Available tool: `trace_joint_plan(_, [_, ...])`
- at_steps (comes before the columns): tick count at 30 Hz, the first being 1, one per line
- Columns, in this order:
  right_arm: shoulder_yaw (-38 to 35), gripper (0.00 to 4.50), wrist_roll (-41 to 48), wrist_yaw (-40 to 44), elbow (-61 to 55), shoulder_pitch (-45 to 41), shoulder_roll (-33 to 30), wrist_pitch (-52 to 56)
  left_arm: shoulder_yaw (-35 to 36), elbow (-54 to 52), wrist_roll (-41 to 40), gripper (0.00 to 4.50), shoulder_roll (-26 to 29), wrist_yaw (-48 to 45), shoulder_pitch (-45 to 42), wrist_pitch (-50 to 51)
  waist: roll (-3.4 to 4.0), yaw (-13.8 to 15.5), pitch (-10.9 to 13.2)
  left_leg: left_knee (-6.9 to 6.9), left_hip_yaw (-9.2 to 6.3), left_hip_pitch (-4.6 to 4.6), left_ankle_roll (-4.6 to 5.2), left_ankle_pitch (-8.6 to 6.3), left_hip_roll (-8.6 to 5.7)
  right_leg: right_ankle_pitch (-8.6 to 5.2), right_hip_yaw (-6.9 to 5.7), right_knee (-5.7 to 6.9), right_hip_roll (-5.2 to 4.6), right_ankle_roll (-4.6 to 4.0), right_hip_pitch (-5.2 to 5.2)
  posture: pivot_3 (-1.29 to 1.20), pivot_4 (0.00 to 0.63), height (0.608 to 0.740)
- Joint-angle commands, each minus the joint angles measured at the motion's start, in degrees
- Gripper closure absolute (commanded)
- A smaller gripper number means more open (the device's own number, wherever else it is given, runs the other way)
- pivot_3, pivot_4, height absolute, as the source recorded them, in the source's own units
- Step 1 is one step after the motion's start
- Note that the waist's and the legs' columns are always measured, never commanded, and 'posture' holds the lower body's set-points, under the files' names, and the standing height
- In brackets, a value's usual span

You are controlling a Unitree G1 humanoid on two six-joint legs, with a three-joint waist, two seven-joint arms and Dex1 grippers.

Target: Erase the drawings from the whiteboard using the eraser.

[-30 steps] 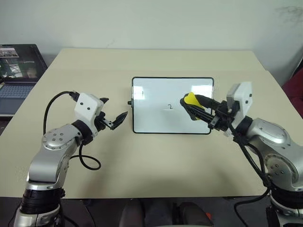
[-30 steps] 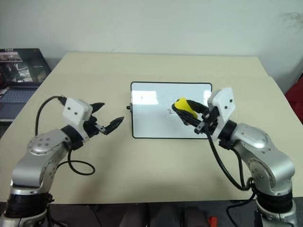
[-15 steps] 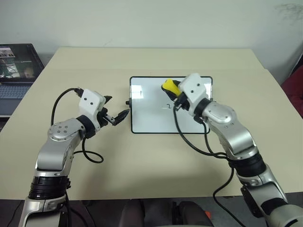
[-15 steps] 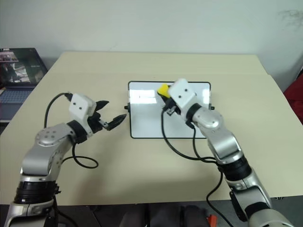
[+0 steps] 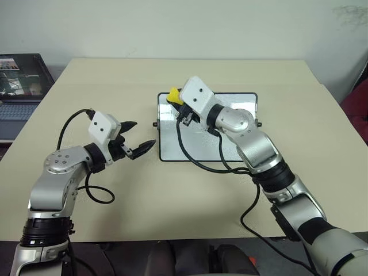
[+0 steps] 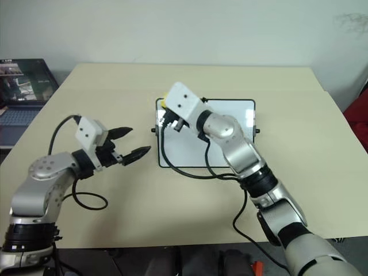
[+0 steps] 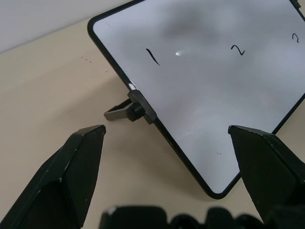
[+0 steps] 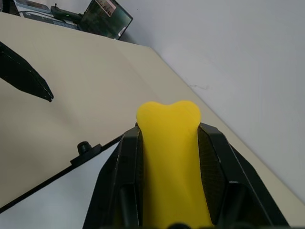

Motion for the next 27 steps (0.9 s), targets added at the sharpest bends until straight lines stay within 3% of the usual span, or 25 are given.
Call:
trace_joint_plan(1, [0.48,3.27,-2.14,0.34,4.47,-2.83,1.38,-4.16,1.52,-1.77,-0.54,0.00,0.02,1.03,-1.05,-0.39,0.00,0.00,0.00,0.02,0.00,0.00,0.00,0.00,0.00,0.00,0.00,0.04,0.00,0.00,-0.01,0.00,0.150,0.740])
trace_joint_plan(19, [-1.24,3.27,-7.66,-2.86,31.37,-11.38,7.69,-16.14,0.07,-2.83,-1.35,0.00,1.08,-0.59,-3.21,2.39,0.00,-0.04,0.02,0.09,-0.03,-0.01,0.00,0.00,0.04,0.00,0.03,0.12,-0.04,0.00,-0.08,0.00,0.150,0.740])
trace_joint_plan(27, [-1.48,3.27,-7.50,0.55,34.37,-8.95,7.88,-13.88,0.18,-3.85,-1.27,0.00,0.49,0.17,-1.80,2.03,-0.01,-0.04,0.01,0.09,-0.04,0.00,0.00,0.00,0.07,0.00,0.01,0.17,-0.12,-0.01,-0.08,0.00,0.150,0.740])
